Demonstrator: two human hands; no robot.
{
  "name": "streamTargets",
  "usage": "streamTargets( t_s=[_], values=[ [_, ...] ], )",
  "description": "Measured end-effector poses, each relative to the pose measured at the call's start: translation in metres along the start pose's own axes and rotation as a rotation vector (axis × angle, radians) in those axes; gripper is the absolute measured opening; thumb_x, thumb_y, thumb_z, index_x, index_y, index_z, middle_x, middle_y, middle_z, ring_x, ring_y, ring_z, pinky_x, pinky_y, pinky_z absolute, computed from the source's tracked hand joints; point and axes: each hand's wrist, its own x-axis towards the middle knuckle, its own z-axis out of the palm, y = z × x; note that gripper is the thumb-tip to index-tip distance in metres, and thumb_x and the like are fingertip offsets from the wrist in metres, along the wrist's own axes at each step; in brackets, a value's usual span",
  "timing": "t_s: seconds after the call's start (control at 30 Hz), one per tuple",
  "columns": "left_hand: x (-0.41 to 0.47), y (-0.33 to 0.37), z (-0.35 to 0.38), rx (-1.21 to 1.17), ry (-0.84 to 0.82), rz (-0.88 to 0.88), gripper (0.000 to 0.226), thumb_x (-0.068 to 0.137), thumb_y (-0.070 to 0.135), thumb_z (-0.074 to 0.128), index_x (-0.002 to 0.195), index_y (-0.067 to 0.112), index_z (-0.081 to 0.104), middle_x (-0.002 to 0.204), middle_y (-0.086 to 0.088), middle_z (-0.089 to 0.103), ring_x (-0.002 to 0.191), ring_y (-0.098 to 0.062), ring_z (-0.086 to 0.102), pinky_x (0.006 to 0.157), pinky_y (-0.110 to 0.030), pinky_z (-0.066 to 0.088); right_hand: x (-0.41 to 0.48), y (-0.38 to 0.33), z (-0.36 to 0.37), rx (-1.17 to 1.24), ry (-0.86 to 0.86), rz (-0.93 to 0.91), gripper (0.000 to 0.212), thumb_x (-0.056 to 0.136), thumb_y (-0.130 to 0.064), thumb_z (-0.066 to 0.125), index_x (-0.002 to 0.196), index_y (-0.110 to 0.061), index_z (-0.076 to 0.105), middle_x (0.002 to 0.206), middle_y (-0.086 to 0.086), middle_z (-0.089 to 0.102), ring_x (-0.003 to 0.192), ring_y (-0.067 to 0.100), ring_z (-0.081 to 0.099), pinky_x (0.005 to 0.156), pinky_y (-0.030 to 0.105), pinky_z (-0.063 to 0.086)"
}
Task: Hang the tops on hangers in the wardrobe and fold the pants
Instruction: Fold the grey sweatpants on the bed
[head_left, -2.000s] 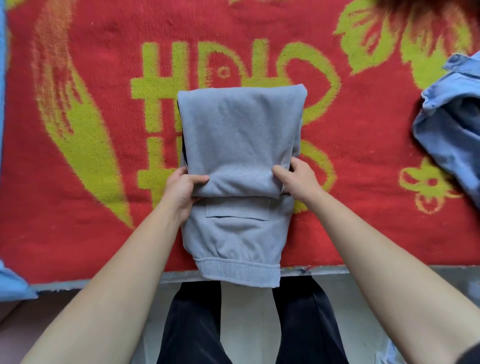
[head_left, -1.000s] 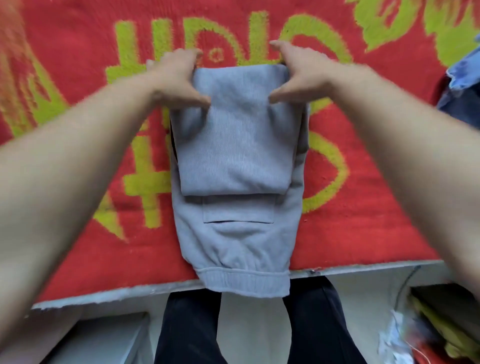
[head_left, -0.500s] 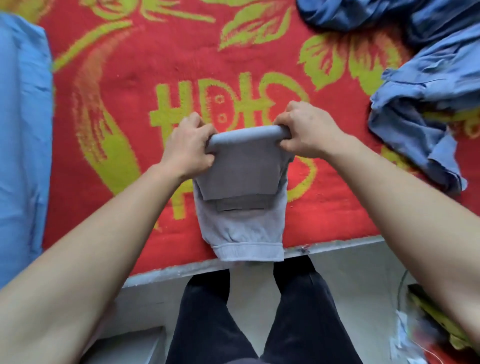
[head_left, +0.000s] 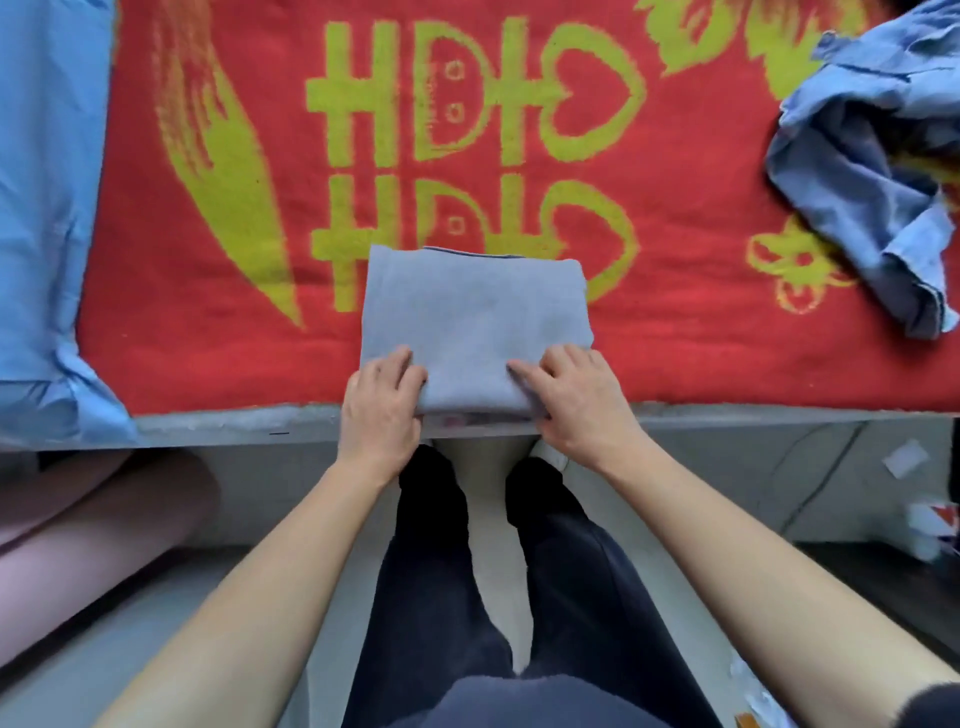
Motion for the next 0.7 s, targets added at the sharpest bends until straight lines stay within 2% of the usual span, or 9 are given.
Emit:
streamTargets(
  t_s=[0.07,0.13,0.2,0.33,0.43,0.53,0.57,0.63,0.7],
  values=[
    [-0.013,0.004,0.022,0.052,-0.18,0.028,0.045,0.061,0.003,0.07,0.104,0.008,0.061,0.135,-0.015,0.052,0.105,-0.038,0.053,0.076,-0.044,0.045,-0.022,0.001,0.031,0.005,-0.216,0.007,0.063,0.076,-0.021,0.069,0.137,-0.022,0.055,0.104,0.009,0.054,0.092,0.032,0.054,0.08,0.041,0.041],
    [-0.017,0.004,0.039,0.037,-0.327,0.023,0.048,0.069,0.012,0.067,0.116,0.01,0.058,0.148,-0.013,0.039,0.122,-0.036,0.044,0.083,-0.046,0.049,-0.032,0.004,0.062,0.015,-0.437,0.014,0.075,0.084,-0.041,0.064,0.152,-0.027,0.035,0.119,0.009,0.046,0.106,0.03,0.049,0.094,0.04,0.039],
    [-0.012,0.002,0.053,0.025,-0.349,0.03,0.051,0.07,0.019,0.066,0.119,0.009,0.057,0.151,-0.014,0.036,0.127,-0.036,0.039,0.084,-0.047,0.05,-0.032,0.007,0.087,0.024,-0.474,0.048,0.081,0.086,-0.054,0.06,0.156,-0.029,0.027,0.123,0.01,0.043,0.11,0.03,0.046,0.099,0.04,0.037],
    [-0.015,0.002,0.067,0.005,-0.348,0.039,0.047,0.075,0.025,0.066,0.119,0.009,0.058,0.151,-0.015,0.036,0.127,-0.036,0.04,0.085,-0.048,0.047,-0.046,0.003,0.114,0.134,-0.324,0.177,0.07,0.087,-0.05,0.062,0.15,-0.029,0.041,0.116,0.011,0.046,0.104,0.032,0.048,0.098,0.042,0.038],
    [-0.029,-0.001,0.063,0.013,-0.341,0.071,0.045,0.082,0.025,0.062,0.124,0.011,0.057,0.147,-0.011,0.042,0.125,-0.035,0.044,0.086,-0.046,0.044,-0.061,-0.007,0.111,0.281,-0.223,0.273,0.051,0.09,-0.039,0.064,0.138,-0.026,0.056,0.109,0.009,0.049,0.1,0.03,0.051,0.094,0.042,0.04],
    [-0.013,-0.007,0.046,0.051,-0.244,0.128,0.054,0.084,0.033,0.061,0.135,0.014,0.052,0.141,-0.012,0.046,0.126,-0.034,0.045,0.09,-0.045,0.037,-0.047,-0.008,0.098,0.449,-0.027,0.506,0.041,0.084,-0.027,0.072,0.122,-0.017,0.062,0.11,0.008,0.052,0.105,0.029,0.052,0.094,0.045,0.044],
    [-0.005,-0.008,0.042,0.077,-0.252,0.134,0.064,0.085,0.042,0.063,0.142,0.017,0.045,0.148,-0.015,0.038,0.134,-0.034,0.038,0.097,-0.047,0.034,-0.04,-0.006,0.095,0.501,0.048,0.615,0.046,0.08,-0.027,0.076,0.121,-0.014,0.059,0.114,0.009,0.052,0.109,0.029,0.051,0.097,0.045,0.043],
    [0.005,-0.006,0.041,0.144,-0.377,0.133,0.091,0.081,0.064,0.06,0.154,0.026,0.021,0.161,-0.018,0.01,0.149,-0.032,0.011,0.111,-0.054,0.023,-0.03,-0.001,0.092,0.614,0.148,0.843,0.068,0.072,-0.032,0.084,0.128,-0.012,0.05,0.126,0.011,0.048,0.119,0.027,0.045,0.106,0.04,0.039],
    [0.009,-0.005,0.049,0.202,-0.495,0.13,0.109,0.075,0.077,0.055,0.156,0.028,0.0,0.162,-0.017,-0.013,0.15,-0.033,-0.01,0.114,-0.062,0.015,-0.025,0.003,0.096,0.791,0.148,1.027,0.09,0.068,-0.036,0.089,0.138,-0.012,0.039,0.134,0.009,0.044,0.123,0.018,0.044,0.109,0.031,0.035]
  ],
)
